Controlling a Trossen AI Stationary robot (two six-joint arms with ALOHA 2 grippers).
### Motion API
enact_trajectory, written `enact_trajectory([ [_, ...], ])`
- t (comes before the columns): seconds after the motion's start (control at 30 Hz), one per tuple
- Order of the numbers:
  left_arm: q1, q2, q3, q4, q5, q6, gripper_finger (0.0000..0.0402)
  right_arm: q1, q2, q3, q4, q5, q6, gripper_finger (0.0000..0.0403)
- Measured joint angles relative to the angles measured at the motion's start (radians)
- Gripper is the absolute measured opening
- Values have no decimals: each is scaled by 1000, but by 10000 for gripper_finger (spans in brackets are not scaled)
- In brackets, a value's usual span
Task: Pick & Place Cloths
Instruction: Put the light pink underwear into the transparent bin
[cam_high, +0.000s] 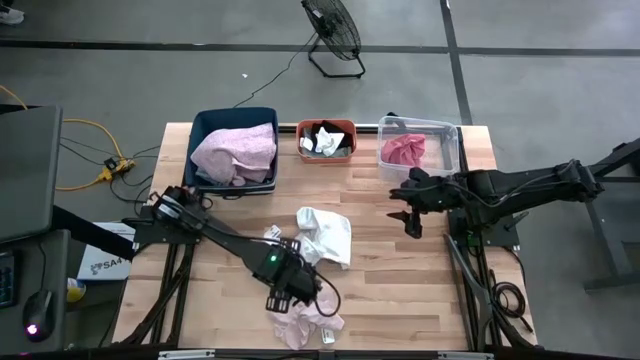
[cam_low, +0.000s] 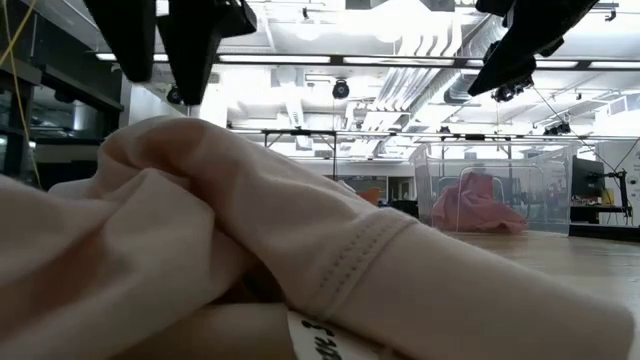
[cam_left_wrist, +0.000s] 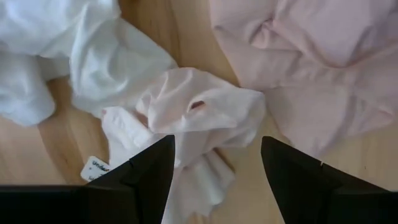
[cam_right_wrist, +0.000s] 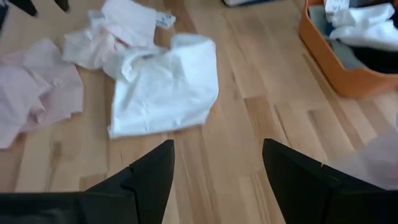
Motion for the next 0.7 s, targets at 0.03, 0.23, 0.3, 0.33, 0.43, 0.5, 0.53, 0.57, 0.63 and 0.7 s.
enact_trajectory([
  [0.03, -3, 5, -1, 4, -10, -6, 232, 0, 0, 0, 12, 0, 0, 236],
  [0.23, -1, 71, 1, 37, -40, -9, 232, 0, 0, 0, 33, 0, -1, 236],
  [0.3, -1, 97, 0, 6, -48, -12, 232, 0, -1, 0, 32, 0, -1, 236],
  [0.33, -1, 107, -1, -7, -48, -17, 232, 0, -1, 0, 33, 0, -1, 236],
  [0.43, -1, 132, 0, -38, -81, -35, 232, 0, 0, 0, 32, 0, -2, 236],
  [0.5, -1, 146, 0, -47, -110, -40, 232, 0, -1, 0, 32, 0, -2, 236],
  [0.53, -1, 148, 0, -52, -118, -42, 232, 0, 0, 0, 32, 0, -2, 236],
  [0.57, -1, 148, 0, -60, -117, -42, 232, 0, 0, 0, 32, 0, -2, 236],
  [0.63, 0, 145, 0, -56, -110, -43, 231, 0, -1, 0, 32, 0, -2, 236],
  [0.7, 4, 145, 0, -58, -106, -43, 225, 0, -1, 0, 32, 0, -2, 236],
])
